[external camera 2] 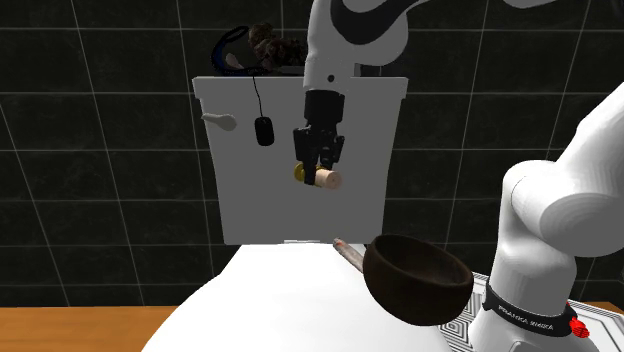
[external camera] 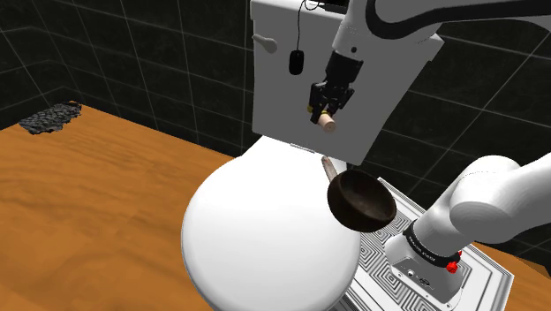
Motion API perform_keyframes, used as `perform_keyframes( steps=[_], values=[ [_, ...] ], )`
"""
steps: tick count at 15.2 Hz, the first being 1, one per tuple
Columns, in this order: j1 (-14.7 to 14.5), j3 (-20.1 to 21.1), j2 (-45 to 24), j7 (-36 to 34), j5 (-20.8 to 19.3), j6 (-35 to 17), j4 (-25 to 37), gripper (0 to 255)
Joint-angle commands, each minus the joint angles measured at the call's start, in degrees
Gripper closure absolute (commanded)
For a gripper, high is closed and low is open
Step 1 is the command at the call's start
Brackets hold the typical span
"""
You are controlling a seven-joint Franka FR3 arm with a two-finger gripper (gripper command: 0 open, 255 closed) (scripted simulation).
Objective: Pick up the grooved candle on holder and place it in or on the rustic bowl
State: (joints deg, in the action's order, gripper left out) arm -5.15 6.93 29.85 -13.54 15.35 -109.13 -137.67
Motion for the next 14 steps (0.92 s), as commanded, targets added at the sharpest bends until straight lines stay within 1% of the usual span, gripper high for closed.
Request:
perform_keyframes(
  steps=[1,7,14],
  values=[
    [-0.25,0.09,2.56,-0.43,0.21,1.18,-1.34,255],
    [-2.35,1.24,17.54,-3.18,2.08,6.25,-10.76,255],
    [-5.89,3.04,36.15,-8.37,4.66,16.04,-18.68,255]
  ],
)
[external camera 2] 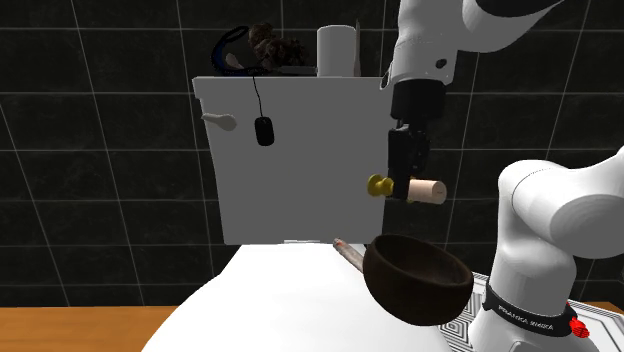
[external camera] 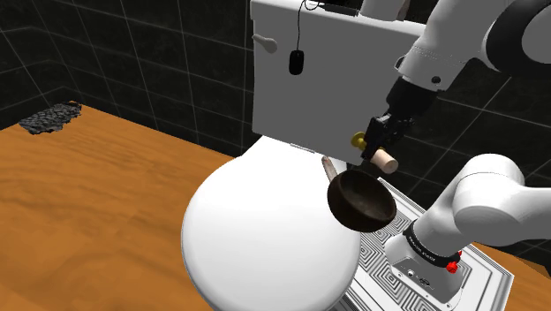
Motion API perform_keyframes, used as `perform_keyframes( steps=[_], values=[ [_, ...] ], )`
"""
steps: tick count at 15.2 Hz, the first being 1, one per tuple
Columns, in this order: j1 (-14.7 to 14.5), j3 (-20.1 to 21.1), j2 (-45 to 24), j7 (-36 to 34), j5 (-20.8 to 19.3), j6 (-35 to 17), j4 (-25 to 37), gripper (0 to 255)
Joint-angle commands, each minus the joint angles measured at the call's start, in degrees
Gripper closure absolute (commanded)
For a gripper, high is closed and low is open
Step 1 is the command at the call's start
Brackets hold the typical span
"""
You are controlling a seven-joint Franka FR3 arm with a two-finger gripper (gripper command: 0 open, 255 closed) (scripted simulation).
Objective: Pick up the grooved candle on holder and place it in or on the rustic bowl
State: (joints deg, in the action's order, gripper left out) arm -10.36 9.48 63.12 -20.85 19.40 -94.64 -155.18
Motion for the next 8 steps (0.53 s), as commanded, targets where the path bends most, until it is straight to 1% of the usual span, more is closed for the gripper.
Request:
perform_keyframes(
  steps=[1,8],
  values=[
    [-1.16,0.74,5.0,-1.8,0.95,2.89,-1.82,255],
    [-1.81,1.98,6.52,-1.03,2.29,-1.36,-7.67,255]
  ],
)
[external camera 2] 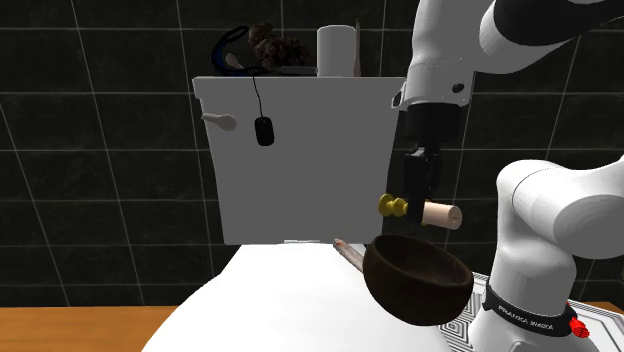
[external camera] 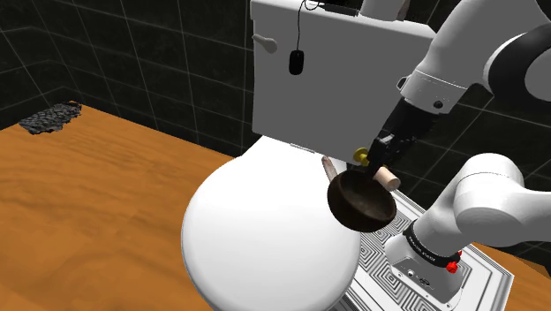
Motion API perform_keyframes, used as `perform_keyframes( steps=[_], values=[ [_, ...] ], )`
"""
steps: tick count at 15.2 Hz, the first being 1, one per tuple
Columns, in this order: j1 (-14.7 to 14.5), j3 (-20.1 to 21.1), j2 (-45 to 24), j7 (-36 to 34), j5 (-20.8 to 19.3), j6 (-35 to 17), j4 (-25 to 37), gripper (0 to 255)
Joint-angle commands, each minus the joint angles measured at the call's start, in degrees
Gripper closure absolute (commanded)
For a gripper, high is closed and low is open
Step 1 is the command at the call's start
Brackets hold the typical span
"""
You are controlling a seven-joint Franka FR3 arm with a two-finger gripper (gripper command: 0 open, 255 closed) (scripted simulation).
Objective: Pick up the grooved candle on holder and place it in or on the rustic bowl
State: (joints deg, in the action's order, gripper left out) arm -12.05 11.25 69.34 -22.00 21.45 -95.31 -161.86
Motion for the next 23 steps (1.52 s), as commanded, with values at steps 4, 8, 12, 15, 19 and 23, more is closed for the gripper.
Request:
perform_keyframes(
  steps=[4,8,12,15,19,23],
  values=[
    [-0.6,1.03,0.89,0.56,1.16,-3.27,-4.21,255],
    [-1.01,1.7,1.16,0.89,1.92,-5.28,-6.54,255],
    [-1.01,1.7,1.16,0.89,1.92,-5.29,-6.54,255],
    [-1.01,1.7,1.16,0.89,1.93,-5.29,-6.54,0],
    [-1.01,1.7,1.16,0.89,1.93,-5.29,-6.54,0],
    [0.5,-0.88,0.82,0.92,-0.73,0.09,-0.95,0]
  ],
)
